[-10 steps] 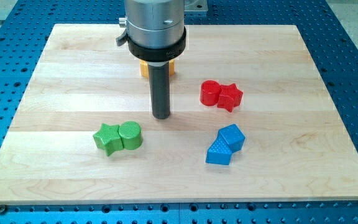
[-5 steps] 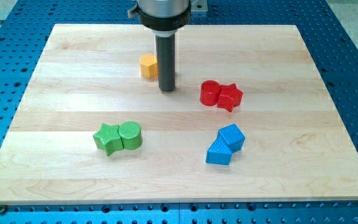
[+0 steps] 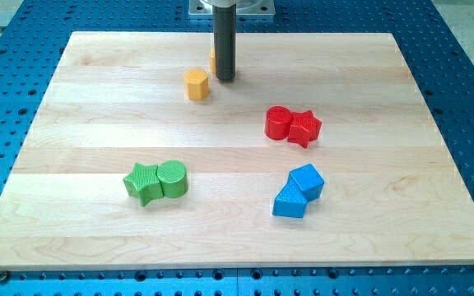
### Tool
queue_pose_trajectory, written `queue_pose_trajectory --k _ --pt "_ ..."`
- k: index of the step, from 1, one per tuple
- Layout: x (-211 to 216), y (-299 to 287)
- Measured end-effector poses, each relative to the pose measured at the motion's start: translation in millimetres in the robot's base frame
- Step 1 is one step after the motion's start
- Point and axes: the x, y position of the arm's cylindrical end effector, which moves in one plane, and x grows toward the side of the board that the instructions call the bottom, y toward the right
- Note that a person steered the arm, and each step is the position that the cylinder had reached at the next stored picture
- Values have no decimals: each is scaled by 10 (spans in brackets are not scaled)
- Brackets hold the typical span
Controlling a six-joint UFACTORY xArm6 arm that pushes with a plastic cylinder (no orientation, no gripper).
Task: Place the heart to the top left corner of the board
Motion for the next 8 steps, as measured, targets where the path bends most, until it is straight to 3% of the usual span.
queue_pose_trajectory --k 4,6,7,8 --pt "-312 -26" --pt "-494 -503" --pt "-494 36" --pt "-766 50"
